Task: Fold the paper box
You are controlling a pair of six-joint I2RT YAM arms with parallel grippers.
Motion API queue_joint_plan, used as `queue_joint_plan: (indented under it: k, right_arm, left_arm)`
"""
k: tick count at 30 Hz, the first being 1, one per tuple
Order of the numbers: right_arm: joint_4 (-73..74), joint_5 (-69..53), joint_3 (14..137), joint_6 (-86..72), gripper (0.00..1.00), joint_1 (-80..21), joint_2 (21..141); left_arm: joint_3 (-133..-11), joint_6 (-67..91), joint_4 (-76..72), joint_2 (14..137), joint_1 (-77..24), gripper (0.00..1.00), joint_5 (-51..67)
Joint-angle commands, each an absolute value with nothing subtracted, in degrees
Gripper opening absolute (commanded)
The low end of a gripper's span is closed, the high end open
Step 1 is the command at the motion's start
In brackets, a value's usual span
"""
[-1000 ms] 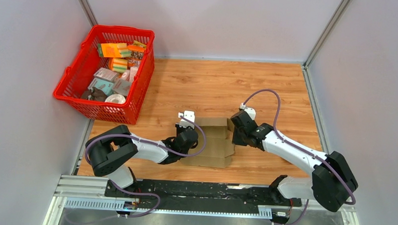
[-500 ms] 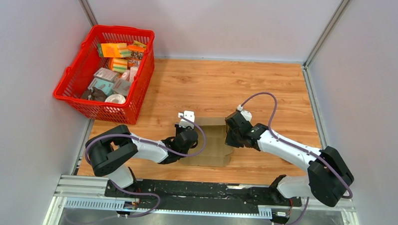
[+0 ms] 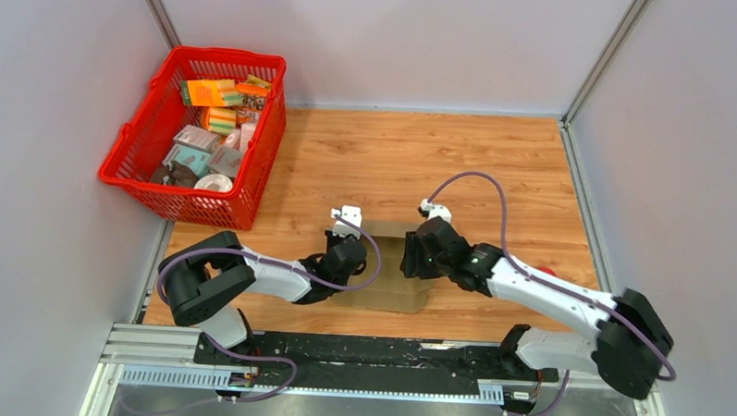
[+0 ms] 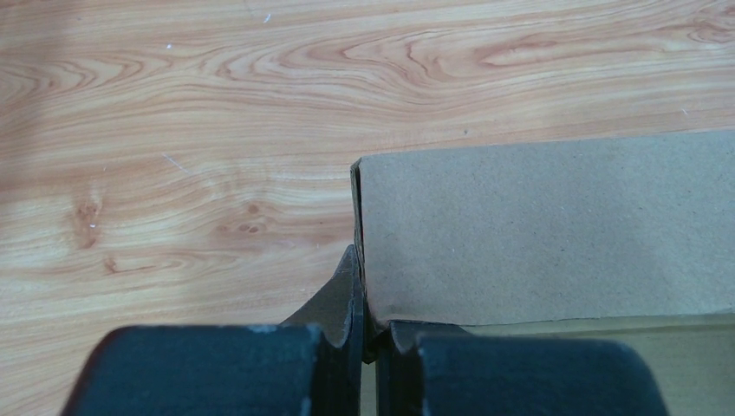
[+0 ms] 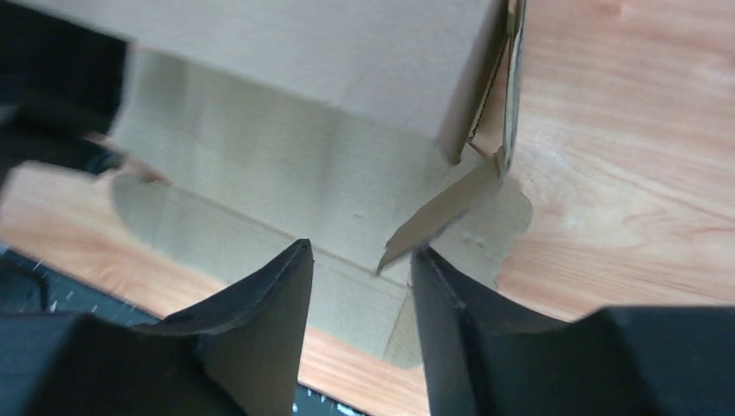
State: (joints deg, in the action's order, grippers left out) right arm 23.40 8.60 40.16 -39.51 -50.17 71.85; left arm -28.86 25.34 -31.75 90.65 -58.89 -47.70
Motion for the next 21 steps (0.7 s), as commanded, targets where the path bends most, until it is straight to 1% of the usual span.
queue_joint_plan:
  k: [1,3,4,5,6,7,8,9,12,14,16,18,21]
  right_arm:
    - [28.45,9.14,41.39,-29.80,0.56,-49.05,58.56]
    - [31.01,12.64,42.10,-29.53,0.64,-46.95,54.17]
    - [32.59,14.31,42.53,-29.27,0.71,-46.15,50.66]
    - [32.61,18.15,42.45,-28.57,0.75,-45.10,48.97]
    - [32.87,19.06,42.54,-27.96,0.78,-41.87,48.00]
    - [32.78,19.59,42.45,-27.43,0.79,-39.75,47.29]
    - [32.78,19.95,42.45,-27.33,0.79,-37.38,47.55]
    - [32.52,18.73,42.28,-27.07,0.79,-32.05,48.16]
    - [31.64,12.75,42.27,-26.28,0.77,-24.55,53.86]
    - [33.65,11.34,43.24,-25.58,0.76,-24.17,59.20]
    - [37.16,9.50,46.14,-24.09,0.75,-24.69,62.04]
    - [35.96,10.02,45.62,-22.42,0.75,-27.84,63.80]
    - [29.81,10.11,43.34,-18.90,0.74,-31.62,63.90]
  left_arm:
    - [-28.83,25.58,-34.28,89.47,-59.15,0.00,-46.93]
    - [-28.65,25.66,-34.28,89.38,-59.15,0.00,-46.93]
    - [-28.57,25.66,-34.36,89.30,-59.15,0.00,-47.02]
    - [-28.56,25.66,-34.37,89.38,-59.24,0.00,-46.93]
    - [-28.56,25.66,-34.45,89.38,-59.15,0.00,-47.02]
    - [-28.65,25.66,-34.45,89.38,-59.15,0.00,-46.93]
    - [-28.74,25.40,-34.54,89.56,-59.24,0.00,-46.76]
    - [-28.83,25.40,-34.45,89.56,-59.24,0.00,-46.67]
    - [-28.92,25.23,-34.45,89.74,-59.24,0.00,-46.41]
    - [-28.92,25.14,-34.45,89.82,-59.24,0.00,-46.41]
    - [-29.00,25.05,-34.45,89.74,-59.15,0.00,-46.23]
    - [-28.92,25.14,-34.45,89.65,-59.24,0.00,-46.23]
    - [-28.92,25.14,-34.45,89.65,-59.15,0.00,-46.49]
